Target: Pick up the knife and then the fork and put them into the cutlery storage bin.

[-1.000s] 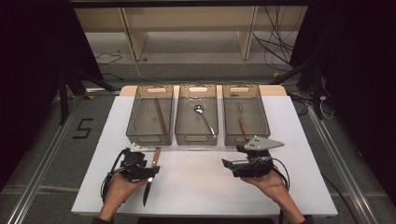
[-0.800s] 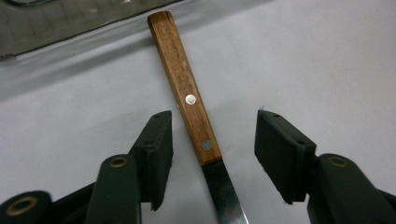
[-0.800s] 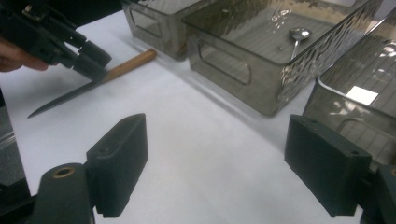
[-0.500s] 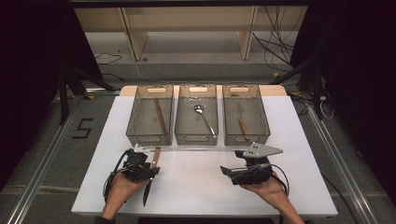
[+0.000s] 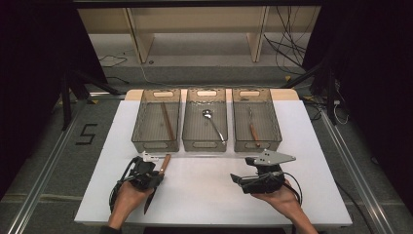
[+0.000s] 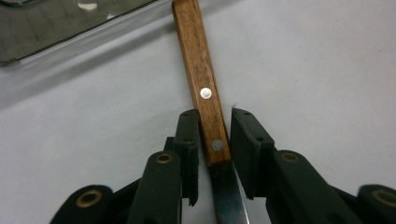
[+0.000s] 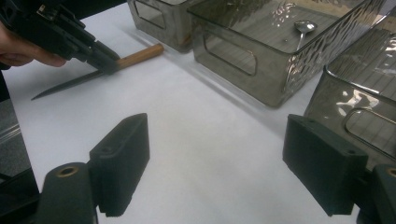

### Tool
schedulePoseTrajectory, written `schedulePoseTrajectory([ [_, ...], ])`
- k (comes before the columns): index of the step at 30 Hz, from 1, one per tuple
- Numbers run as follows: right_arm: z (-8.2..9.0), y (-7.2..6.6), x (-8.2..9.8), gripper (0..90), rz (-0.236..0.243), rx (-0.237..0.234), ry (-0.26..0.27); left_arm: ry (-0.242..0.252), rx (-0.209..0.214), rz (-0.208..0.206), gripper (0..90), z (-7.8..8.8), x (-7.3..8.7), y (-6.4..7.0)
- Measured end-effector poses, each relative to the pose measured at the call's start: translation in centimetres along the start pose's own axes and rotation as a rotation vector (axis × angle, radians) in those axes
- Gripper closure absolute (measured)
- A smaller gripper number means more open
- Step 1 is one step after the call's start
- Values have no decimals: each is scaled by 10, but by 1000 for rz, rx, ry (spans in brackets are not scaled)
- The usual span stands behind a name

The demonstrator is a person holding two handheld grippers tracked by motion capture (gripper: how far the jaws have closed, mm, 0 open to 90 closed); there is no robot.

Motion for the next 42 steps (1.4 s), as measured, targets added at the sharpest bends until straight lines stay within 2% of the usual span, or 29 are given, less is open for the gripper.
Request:
schedulePoseTrajectory([
  [3,0,0,0,238,0,1,0,3,-5,-20,759,0,0,1],
  [8,1,0,0,242,3,3,5,13,-7,-29,766,0,1,1],
  [18,2,0,0,245,4,2,8,34,19,-40,768,5,0,3],
  [28,2,-2,-1,245,12,-5,12,79,140,-45,769,18,-6,14],
  [32,2,-2,-1,245,13,-9,11,93,171,-47,769,21,-7,20],
  [42,0,-6,-1,245,18,-21,12,88,269,-50,769,23,-9,30],
])
Point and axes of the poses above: each handheld gripper's, and its own axes: z roughly backward along the jaws, x roughly out of its underside, y roughly to its right, the point moved 3 cm from there along -z, roughly forward along the jaws, and after that the axes turned 4 degrees about -x, right-handed, at the moved point
